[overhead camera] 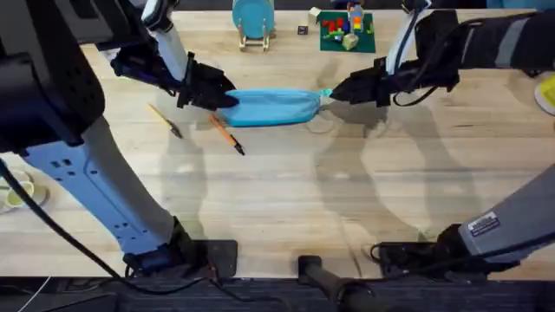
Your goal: Unzip the bag, pick up the pens from the table one at a time and place them inside, then zip the bag closed.
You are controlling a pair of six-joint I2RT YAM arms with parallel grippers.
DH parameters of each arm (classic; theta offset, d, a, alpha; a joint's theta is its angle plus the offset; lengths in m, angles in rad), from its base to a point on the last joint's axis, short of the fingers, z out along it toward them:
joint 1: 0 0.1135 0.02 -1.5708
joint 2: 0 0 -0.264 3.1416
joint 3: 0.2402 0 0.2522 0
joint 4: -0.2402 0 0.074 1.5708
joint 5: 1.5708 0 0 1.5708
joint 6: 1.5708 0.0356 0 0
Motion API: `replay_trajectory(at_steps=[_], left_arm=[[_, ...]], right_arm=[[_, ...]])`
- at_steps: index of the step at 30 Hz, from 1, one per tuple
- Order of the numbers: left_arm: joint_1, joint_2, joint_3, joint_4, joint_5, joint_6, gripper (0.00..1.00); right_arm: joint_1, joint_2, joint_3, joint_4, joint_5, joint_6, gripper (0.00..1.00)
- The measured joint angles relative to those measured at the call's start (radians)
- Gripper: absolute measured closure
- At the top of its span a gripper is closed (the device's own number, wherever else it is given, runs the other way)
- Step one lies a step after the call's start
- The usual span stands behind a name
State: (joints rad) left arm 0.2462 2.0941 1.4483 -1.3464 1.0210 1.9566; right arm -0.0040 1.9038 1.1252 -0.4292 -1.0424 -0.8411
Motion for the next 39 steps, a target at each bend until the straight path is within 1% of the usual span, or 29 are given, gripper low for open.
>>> replay_trajectory(at_steps=[14,20,21,26,39], left_arm=[[0.0,0.0,0.0,0.0,0.0,0.0,0.959],[0.0,0.0,0.0,0.005,0.0,0.0,0.959],[0.0,0.0,0.0,0.007,0.0,0.0,0.959],[0.0,0.0,0.0,0.007,0.0,0.0,0.959],[0.002,0.0,0.0,0.008,-0.001,0.0,0.959]], right_arm=[[0.0,-0.025,0.014,-0.013,-0.001,0.002,0.971],[0.006,-0.052,0.038,-0.013,-0.066,0.004,0.972],[0.023,-0.056,0.041,-0.013,-0.086,0.004,0.971],[0.061,-0.056,0.042,-0.013,-0.102,0.004,0.972],[0.132,-0.056,0.045,0.014,-0.102,0.009,0.971]])
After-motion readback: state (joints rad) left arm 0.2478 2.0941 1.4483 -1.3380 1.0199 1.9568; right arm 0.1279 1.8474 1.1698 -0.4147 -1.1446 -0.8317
